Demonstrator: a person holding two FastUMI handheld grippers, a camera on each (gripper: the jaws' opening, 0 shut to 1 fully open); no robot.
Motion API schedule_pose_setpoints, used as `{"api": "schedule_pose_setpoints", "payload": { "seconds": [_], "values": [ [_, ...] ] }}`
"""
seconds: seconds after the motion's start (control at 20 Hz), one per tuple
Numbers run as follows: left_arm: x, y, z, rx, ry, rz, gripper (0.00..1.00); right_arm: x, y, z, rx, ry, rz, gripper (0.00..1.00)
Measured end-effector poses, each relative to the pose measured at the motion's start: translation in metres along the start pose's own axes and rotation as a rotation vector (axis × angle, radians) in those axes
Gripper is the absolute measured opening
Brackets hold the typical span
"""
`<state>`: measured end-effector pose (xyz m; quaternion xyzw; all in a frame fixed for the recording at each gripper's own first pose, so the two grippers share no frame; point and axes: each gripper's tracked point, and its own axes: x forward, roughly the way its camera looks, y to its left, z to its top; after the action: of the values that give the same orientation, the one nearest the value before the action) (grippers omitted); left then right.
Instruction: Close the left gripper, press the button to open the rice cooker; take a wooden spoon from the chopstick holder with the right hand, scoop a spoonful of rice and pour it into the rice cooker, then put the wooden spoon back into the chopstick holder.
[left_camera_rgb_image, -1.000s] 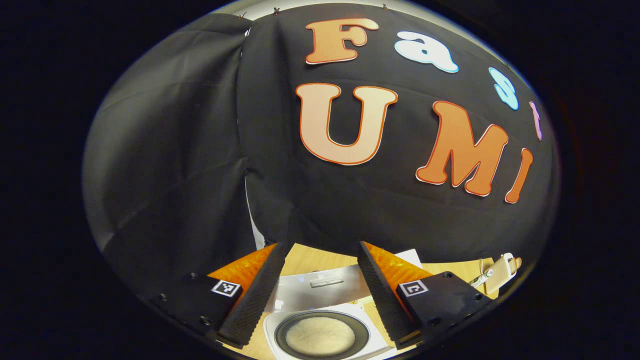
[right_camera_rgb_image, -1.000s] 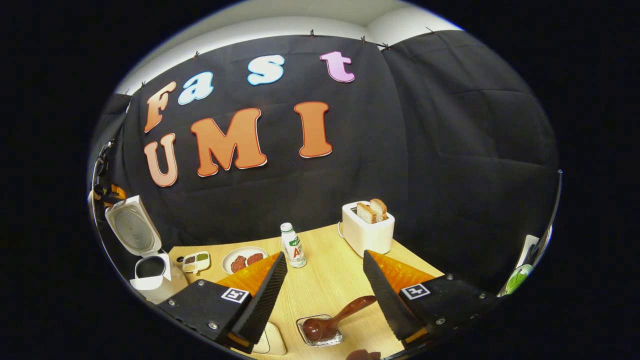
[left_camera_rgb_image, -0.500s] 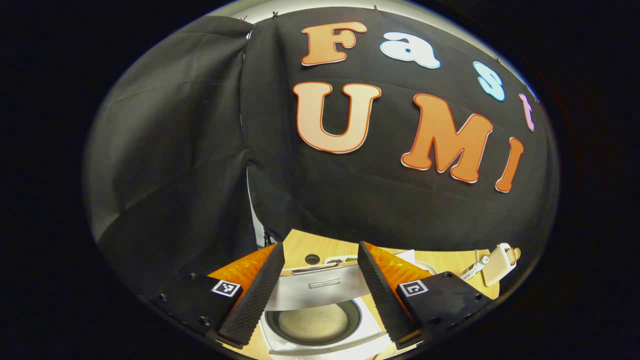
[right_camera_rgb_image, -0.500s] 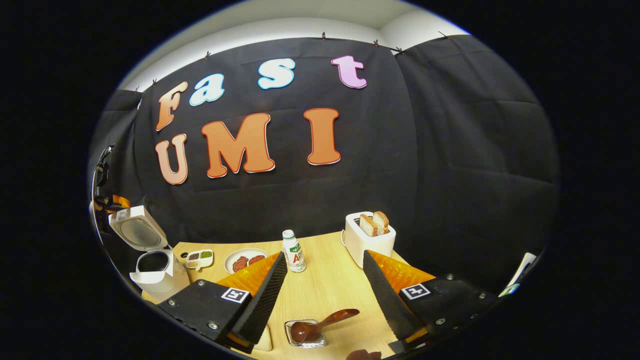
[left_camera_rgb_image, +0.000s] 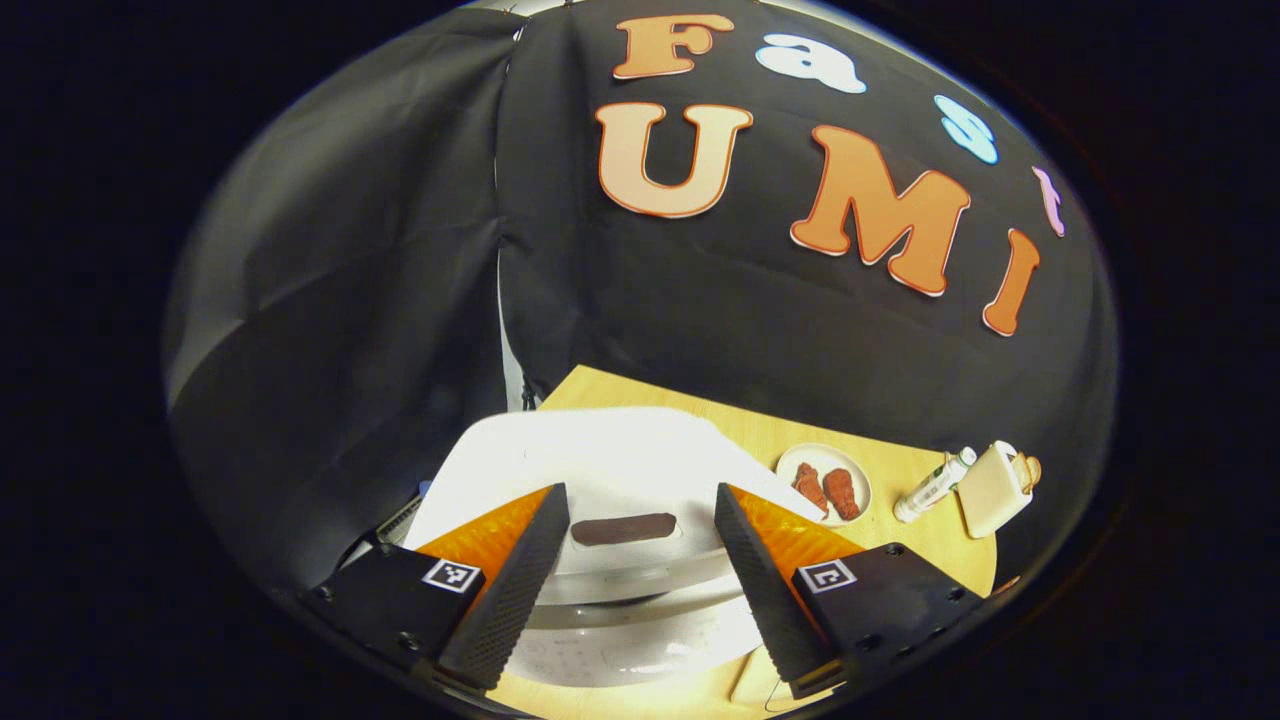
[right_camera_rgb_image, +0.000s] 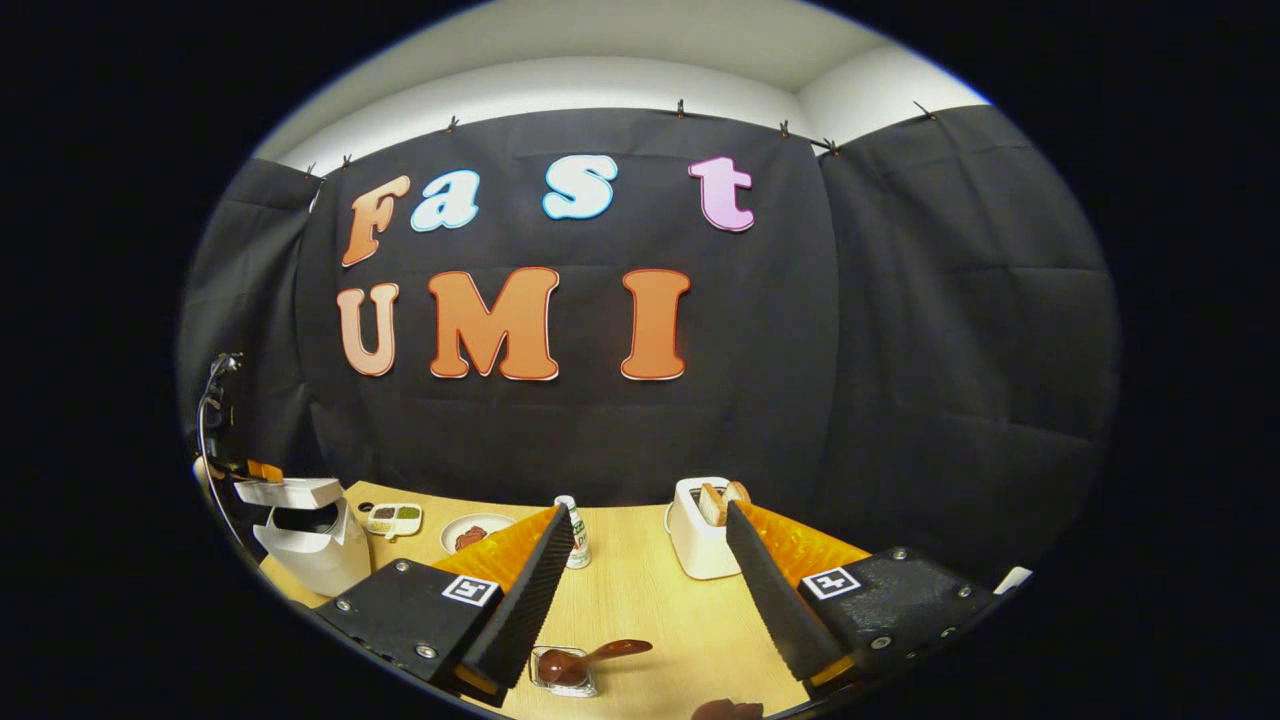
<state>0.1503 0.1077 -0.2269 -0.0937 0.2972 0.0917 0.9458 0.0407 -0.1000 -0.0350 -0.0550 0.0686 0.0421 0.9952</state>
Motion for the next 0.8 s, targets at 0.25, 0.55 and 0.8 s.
{"api": "schedule_pose_setpoints", "payload": {
  "seconds": [0.25, 0.55, 0.8],
  "values": [
    [0.001, 0.004, -0.048, -0.031, 0.072, 0.001, 1.0, -0.013, -0.015, 0.004, -0.011, -0.015, -0.002, 0.95],
    [0.0, 0.017, -0.077, 0.017, 0.136, 0.045, 1.0, -0.022, -0.03, -0.009, 0.022, 0.008, -0.01, 0.95],
    [0.006, 0.019, -0.073, 0.034, 0.108, 0.071, 1.0, -0.025, -0.036, -0.025, 0.039, 0.032, -0.013, 0.95]
  ]
}}
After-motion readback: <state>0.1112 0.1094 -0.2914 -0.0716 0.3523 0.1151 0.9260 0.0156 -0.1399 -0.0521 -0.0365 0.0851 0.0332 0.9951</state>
